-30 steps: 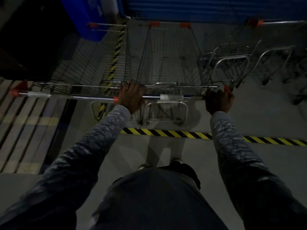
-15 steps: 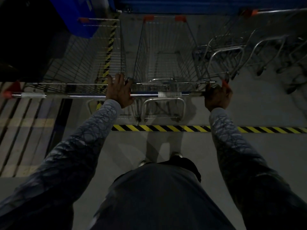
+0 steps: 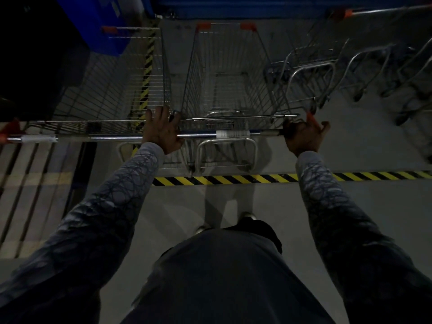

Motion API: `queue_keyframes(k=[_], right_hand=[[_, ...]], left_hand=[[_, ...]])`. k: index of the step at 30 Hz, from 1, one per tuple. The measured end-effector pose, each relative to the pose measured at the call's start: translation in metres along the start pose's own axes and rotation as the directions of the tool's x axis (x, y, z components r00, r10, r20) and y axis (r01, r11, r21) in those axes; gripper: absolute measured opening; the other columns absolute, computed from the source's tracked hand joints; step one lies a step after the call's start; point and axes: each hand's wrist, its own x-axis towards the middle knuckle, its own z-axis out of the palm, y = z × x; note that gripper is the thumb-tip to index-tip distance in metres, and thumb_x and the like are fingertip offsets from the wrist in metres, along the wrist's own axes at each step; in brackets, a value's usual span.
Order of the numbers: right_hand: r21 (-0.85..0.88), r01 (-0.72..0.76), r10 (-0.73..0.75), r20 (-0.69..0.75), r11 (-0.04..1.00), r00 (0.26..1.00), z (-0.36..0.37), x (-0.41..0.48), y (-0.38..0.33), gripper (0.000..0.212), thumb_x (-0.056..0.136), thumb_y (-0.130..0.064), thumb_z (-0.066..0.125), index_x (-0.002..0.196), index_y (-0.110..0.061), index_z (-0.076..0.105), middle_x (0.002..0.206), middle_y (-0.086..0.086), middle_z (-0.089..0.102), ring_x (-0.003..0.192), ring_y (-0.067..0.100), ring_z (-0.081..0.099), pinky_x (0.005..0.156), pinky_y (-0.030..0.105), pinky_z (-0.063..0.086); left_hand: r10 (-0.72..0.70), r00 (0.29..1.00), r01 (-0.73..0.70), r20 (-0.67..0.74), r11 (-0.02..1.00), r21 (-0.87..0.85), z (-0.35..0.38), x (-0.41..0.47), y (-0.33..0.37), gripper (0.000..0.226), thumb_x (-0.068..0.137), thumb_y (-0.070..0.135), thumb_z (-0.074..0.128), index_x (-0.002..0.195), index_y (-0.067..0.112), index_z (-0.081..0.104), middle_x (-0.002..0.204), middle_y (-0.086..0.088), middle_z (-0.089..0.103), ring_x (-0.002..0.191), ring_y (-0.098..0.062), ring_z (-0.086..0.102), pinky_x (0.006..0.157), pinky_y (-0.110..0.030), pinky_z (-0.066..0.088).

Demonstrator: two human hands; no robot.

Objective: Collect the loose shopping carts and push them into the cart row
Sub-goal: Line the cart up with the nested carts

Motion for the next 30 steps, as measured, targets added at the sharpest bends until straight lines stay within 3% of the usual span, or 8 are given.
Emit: queue_keyframes(k=[3, 6, 11, 15, 18, 24, 30], right_hand=[[0.034, -0.029, 0.027, 0.073, 0.999, 0.997, 0.000, 0.001, 0.002, 0.065, 0.096, -0.059, 0.023, 0.086, -0.022, 0.076, 0.106, 0.003, 0.074, 0.147, 0.018, 0.030, 0.107, 0.059, 0.022], [0.051, -0.031, 0.029, 0.044, 0.998, 0.999, 0.004, 0.000, 0.002, 0.074, 0.090, -0.061, 0.013, 0.086, -0.020, 0.075, 0.101, 0.004, 0.075, 0.147, 0.018, 0.029, 0.103, 0.056, 0.028], [0.038, -0.021, 0.020, 0.042, 0.999, 0.999, 0.005, -0.010, 0.003, 0.067, 0.090, -0.057, 0.016, 0.088, -0.023, 0.074, 0.103, 0.006, 0.074, 0.147, 0.023, 0.030, 0.105, 0.060, 0.023], [0.042, -0.083, 0.080, 0.064, 0.996, 0.995, 0.016, -0.010, 0.002, 0.059, 0.097, -0.054, 0.026, 0.079, -0.022, 0.072, 0.097, 0.004, 0.075, 0.147, 0.019, 0.028, 0.106, 0.056, 0.018], [0.008, -0.082, 0.081, 0.094, 0.997, 0.992, 0.024, -0.009, 0.006, 0.058, 0.097, -0.056, 0.023, 0.085, -0.027, 0.072, 0.097, 0.004, 0.075, 0.148, 0.018, 0.026, 0.105, 0.053, 0.016], [0.026, -0.061, 0.062, -0.017, 0.998, 0.998, 0.004, -0.020, -0.002, 0.066, 0.096, -0.048, 0.019, 0.078, -0.016, 0.074, 0.089, 0.008, 0.075, 0.145, 0.020, 0.032, 0.102, 0.052, 0.025], [-0.033, -0.072, 0.073, 0.054, 0.997, 0.996, 0.002, -0.021, -0.001, 0.061, 0.095, -0.048, 0.017, 0.088, -0.023, 0.072, 0.092, 0.006, 0.075, 0.145, 0.017, 0.031, 0.098, 0.049, 0.024]], left_hand=[[0.002, 1.000, -0.002, 0.000, 1.000, -0.008, -0.002, -0.001, 0.000, 0.083, 0.072, 0.062, 0.062, 0.142, 0.021, 0.045, 0.135, -0.022, 0.044, 0.124, -0.039, 0.037, 0.105, -0.057, 0.032], [0.014, 1.000, -0.013, 0.003, 0.999, -0.030, -0.004, -0.003, 0.000, 0.081, 0.071, 0.058, 0.066, 0.140, 0.020, 0.046, 0.134, -0.024, 0.044, 0.124, -0.041, 0.038, 0.104, -0.058, 0.031], [0.017, 1.000, -0.016, 0.023, 0.999, -0.034, -0.005, -0.004, -0.002, 0.083, 0.070, 0.058, 0.068, 0.140, 0.018, 0.048, 0.134, -0.024, 0.044, 0.125, -0.042, 0.038, 0.105, -0.059, 0.031], [0.023, 1.000, -0.022, 0.014, 0.999, -0.047, -0.004, -0.005, -0.005, 0.083, 0.068, 0.057, 0.071, 0.136, 0.014, 0.050, 0.133, -0.024, 0.044, 0.123, -0.041, 0.038, 0.103, -0.059, 0.031], [0.026, 1.000, -0.026, 0.002, 0.999, -0.046, -0.002, -0.006, -0.006, 0.084, 0.067, 0.057, 0.072, 0.135, 0.013, 0.051, 0.129, -0.024, 0.046, 0.120, -0.041, 0.039, 0.101, -0.058, 0.032], [0.026, 1.000, -0.027, -0.014, 0.998, -0.056, -0.003, -0.005, -0.007, 0.078, 0.066, 0.056, 0.072, 0.131, 0.016, 0.055, 0.123, -0.024, 0.049, 0.116, -0.039, 0.040, 0.098, -0.055, 0.034], [0.052, 0.998, -0.054, -0.031, 0.996, -0.072, -0.002, -0.006, -0.008, 0.076, 0.062, 0.050, 0.074, 0.127, 0.015, 0.055, 0.118, -0.023, 0.050, 0.113, -0.038, 0.040, 0.094, -0.055, 0.037]])
